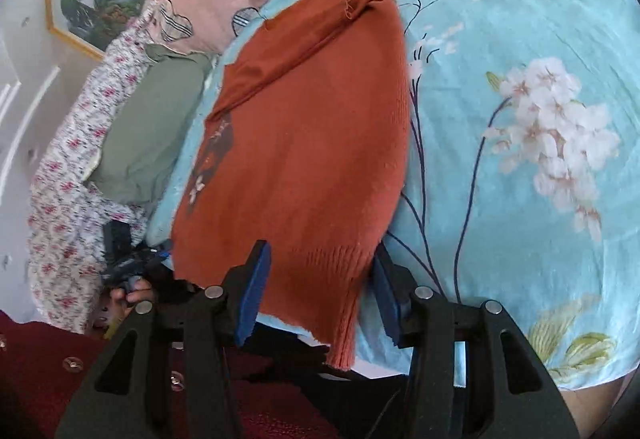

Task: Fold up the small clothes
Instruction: 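Grasp the ribbed hem with both grippers and lift it toward the collar, then lay the hem over the body and open both grippers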

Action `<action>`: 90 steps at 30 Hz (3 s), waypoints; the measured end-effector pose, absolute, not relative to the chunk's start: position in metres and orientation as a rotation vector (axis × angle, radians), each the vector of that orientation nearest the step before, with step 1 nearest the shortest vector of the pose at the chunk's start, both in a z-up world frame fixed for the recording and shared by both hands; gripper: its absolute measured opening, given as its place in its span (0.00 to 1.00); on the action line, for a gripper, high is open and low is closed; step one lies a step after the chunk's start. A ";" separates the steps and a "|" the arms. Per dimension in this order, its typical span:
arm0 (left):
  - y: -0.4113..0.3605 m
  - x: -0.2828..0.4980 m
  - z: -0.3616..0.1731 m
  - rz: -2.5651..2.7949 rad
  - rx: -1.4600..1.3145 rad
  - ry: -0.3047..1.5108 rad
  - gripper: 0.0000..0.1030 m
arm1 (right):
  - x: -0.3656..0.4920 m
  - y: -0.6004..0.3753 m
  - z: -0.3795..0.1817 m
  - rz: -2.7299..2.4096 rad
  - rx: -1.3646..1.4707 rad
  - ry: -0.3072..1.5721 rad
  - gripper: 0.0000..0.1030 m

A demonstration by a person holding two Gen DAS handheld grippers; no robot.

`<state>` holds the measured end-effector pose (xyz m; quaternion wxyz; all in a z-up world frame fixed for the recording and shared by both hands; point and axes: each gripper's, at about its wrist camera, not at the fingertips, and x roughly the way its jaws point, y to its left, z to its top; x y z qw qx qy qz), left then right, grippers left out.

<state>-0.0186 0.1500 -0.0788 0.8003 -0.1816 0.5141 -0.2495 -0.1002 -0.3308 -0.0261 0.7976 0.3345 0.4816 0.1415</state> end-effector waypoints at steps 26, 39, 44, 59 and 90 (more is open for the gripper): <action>0.138 0.085 0.061 -0.481 -0.439 0.679 0.04 | 0.021 -0.361 0.067 0.302 0.746 0.685 0.08; 0.129 0.274 0.026 -0.344 -0.468 0.726 0.04 | 0.207 -0.407 0.019 0.141 0.714 0.777 0.08; 0.120 0.324 -0.005 -0.322 -0.446 0.791 0.04 | 0.249 -0.408 -0.008 0.085 0.677 0.847 0.08; 0.042 0.259 -0.045 -0.499 -0.266 0.901 0.31 | 0.204 -0.332 0.004 0.181 0.383 0.842 0.38; 0.041 0.176 -0.036 -0.299 -0.355 0.935 0.49 | 0.142 -0.300 -0.015 0.037 0.568 0.850 0.41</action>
